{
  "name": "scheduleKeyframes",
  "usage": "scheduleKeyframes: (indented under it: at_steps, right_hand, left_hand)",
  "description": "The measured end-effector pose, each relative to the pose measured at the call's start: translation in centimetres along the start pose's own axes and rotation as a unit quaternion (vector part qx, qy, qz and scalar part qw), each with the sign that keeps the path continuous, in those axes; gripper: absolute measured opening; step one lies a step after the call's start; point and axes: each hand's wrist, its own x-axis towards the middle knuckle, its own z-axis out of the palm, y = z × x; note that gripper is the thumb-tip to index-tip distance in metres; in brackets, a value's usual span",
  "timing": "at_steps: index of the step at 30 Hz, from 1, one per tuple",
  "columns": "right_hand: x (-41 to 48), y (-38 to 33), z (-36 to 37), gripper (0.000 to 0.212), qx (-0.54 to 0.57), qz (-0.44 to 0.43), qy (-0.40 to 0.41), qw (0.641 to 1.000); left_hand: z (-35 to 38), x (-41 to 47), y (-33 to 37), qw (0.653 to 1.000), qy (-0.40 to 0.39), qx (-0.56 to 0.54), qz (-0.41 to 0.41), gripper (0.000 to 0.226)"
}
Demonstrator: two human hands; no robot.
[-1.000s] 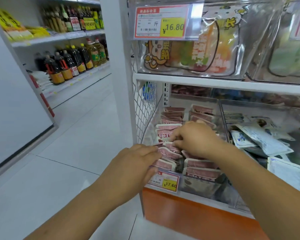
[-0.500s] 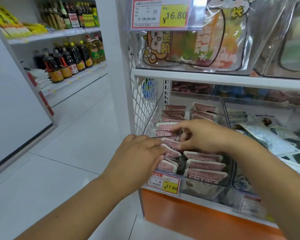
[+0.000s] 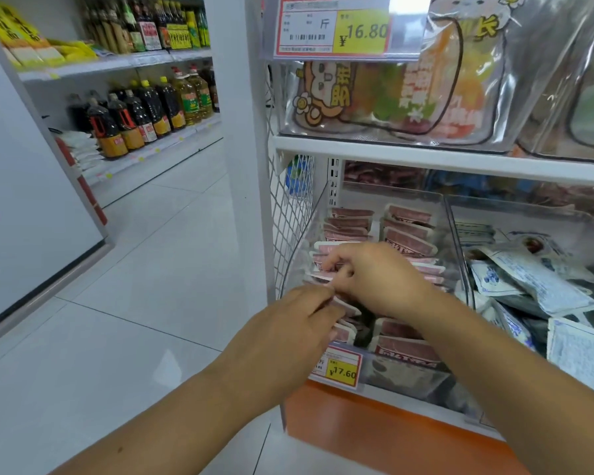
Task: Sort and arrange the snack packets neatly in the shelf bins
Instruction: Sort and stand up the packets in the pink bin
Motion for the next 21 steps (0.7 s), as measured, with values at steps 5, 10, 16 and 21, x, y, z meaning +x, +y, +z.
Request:
scheduleKeyframes:
  at_steps: [5,10,16,21]
  right_hand:
    - [0.1,1.8,-3.8,0.016,0.018,-0.010,0.002,1.000]
    - [0.8,1.6,-1.3,0.018,-0.111,-0.022,-0.066,0.991]
    - [0.7,2.1,-1.2,0.012,-0.101,-0.008,-0.051,0.994]
    - [0.2,2.8,-4.3,0.018,0.000,0.023,-0.023,0.999]
  left_hand:
    - [-1.0,0.0,0.9,0.997,0.000,-0.043,-0.061,0.053]
    - [-0.2,1.1,1.3,0.996,-0.066,0.000,-0.062,0.064]
    - [0.0,1.5,1.2,0.994,-0.077,0.025,-0.076,0.060]
    - [-0.6,1.4,1.6,0.992,-0.093,-0.020,-0.084,0.064]
